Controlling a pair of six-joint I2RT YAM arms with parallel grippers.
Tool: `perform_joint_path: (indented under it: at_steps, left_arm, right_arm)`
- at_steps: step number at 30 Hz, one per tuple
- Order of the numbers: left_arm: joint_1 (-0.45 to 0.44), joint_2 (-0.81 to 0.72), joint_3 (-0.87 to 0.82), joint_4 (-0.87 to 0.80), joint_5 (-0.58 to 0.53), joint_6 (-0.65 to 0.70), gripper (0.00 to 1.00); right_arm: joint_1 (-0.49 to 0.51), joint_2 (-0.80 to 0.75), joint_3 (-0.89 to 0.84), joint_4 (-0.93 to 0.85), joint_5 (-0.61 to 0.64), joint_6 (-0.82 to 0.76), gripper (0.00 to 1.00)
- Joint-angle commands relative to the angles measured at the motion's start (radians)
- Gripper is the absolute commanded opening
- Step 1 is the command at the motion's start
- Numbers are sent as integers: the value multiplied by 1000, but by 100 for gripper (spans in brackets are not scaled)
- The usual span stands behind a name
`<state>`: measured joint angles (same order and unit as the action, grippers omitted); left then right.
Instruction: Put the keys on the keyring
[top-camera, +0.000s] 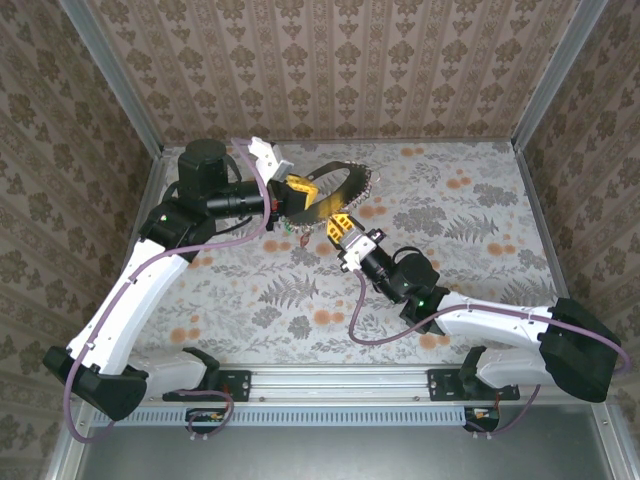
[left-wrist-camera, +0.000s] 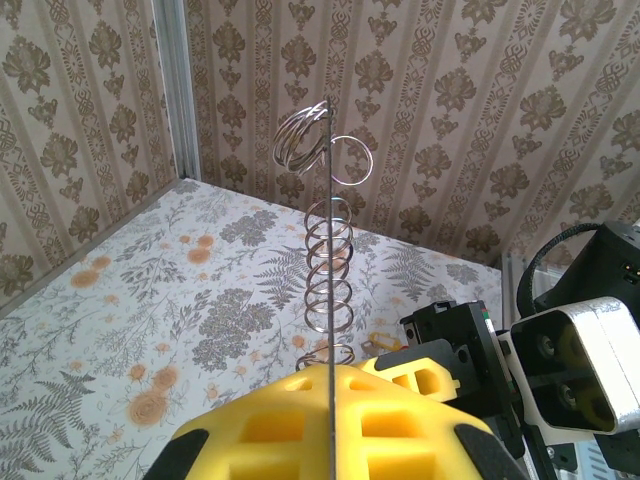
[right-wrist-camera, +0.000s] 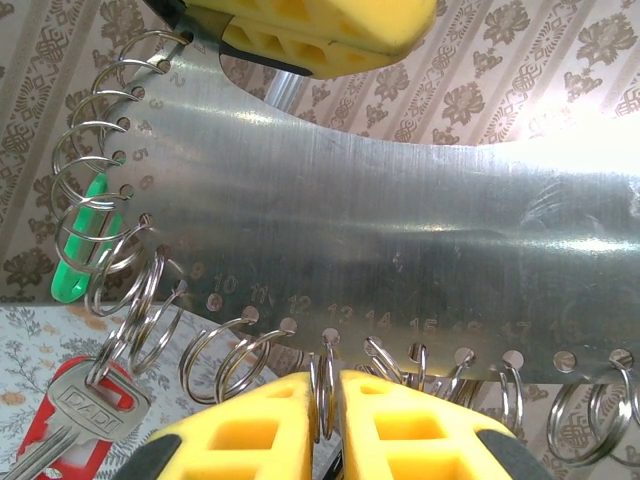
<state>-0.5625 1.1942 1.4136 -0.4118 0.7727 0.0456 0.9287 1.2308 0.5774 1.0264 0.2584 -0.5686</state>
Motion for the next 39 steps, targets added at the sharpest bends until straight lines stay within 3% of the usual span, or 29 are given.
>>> perform_joint_path:
  at_steps: [1,12,16,18,26,35,39]
  left_arm:
    - [-9,-29,6,58,27,-27,0]
    - [-10,-31,2,60,23,-30,0]
    - [-10,-36,1,59,-16,-33,0]
    - [-10,-36,-1,57,-49,-39,0]
    - [-4,-18,-28,94,-194,-158,0]
    - [13,-12,-66,161,-141,-305,0]
    - [34,-11,-86,175,-136,-390,5]
  right_arm:
    - [5,11,46,47,30,22,16]
    - [11,25,62,34,44,15,13]
    - [13,25,58,30,69,9,0]
    - [13,23,57,31,88,11,0]
    - [2,-4,56,34,50,99,0]
    - [-37,-26,43,24,-11,191,0]
    - [-67,-38,40,22,-50,238,0]
